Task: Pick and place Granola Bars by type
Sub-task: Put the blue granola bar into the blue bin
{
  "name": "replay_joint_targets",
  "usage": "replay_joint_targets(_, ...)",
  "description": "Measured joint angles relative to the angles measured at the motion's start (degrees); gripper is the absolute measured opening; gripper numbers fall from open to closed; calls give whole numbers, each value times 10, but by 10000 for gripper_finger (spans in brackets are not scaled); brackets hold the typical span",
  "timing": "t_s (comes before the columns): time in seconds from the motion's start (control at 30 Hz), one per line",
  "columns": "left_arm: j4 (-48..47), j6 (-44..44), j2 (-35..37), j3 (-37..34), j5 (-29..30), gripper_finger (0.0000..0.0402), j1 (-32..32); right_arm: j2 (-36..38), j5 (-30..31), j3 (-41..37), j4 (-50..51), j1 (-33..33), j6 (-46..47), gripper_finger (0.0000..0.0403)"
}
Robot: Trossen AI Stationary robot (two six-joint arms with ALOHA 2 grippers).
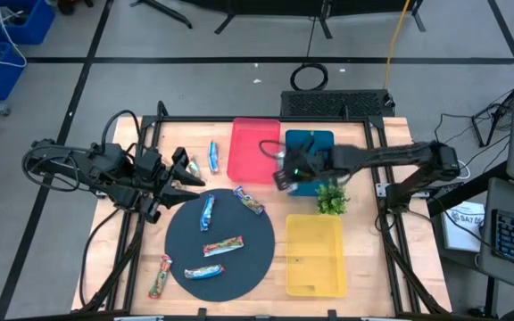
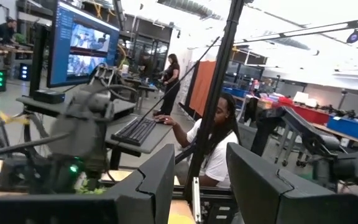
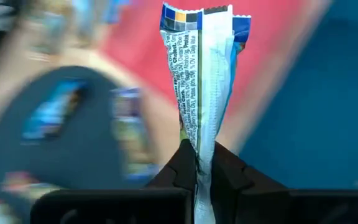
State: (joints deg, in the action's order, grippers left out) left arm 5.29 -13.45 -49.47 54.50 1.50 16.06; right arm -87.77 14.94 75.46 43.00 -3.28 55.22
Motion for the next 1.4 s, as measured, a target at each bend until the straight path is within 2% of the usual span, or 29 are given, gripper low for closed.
replay_joint_targets(0.17,-3,-4,0,0,1,149,-1,3,-18,-1,116,-80,-96,12)
replay_joint_targets(0.33,-3,-5,0,0,13,149,-1,-1,-21,-2,117,-154,-178,11)
replay_joint_targets(0.43,-3,-5,0,0,29,149,-1,-1,-42,-29,91,-184,-196,11)
replay_joint_targets(0.57,-3,-5,0,0,42,149,-1,-3,-94,-103,24,-209,-201,11)
replay_joint_targets(0.7,-3,-5,0,0,46,149,-1,-3,-109,-175,-37,-210,-175,10)
replay_joint_targets(0.87,-3,-3,0,0,46,149,-1,-2,-130,-227,-80,-209,-171,12)
replay_joint_targets(0.93,-5,-3,0,0,46,149,-1,-2,-140,-234,-84,-209,-181,27)
replay_joint_targets(1.03,-37,2,0,0,46,149,-1,-2,-145,-230,-71,-211,-192,72)
replay_joint_targets(1.13,-117,13,0,0,50,149,-1,-2,-171,-213,-52,-211,-209,124)
replay_joint_targets(1.23,-198,-11,-14,0,89,149,-5,-2,-197,-186,-40,-211,-225,173)
replay_joint_targets(1.4,-296,-81,-37,1,112,149,-9,2,-159,-116,-15,-208,-263,227)
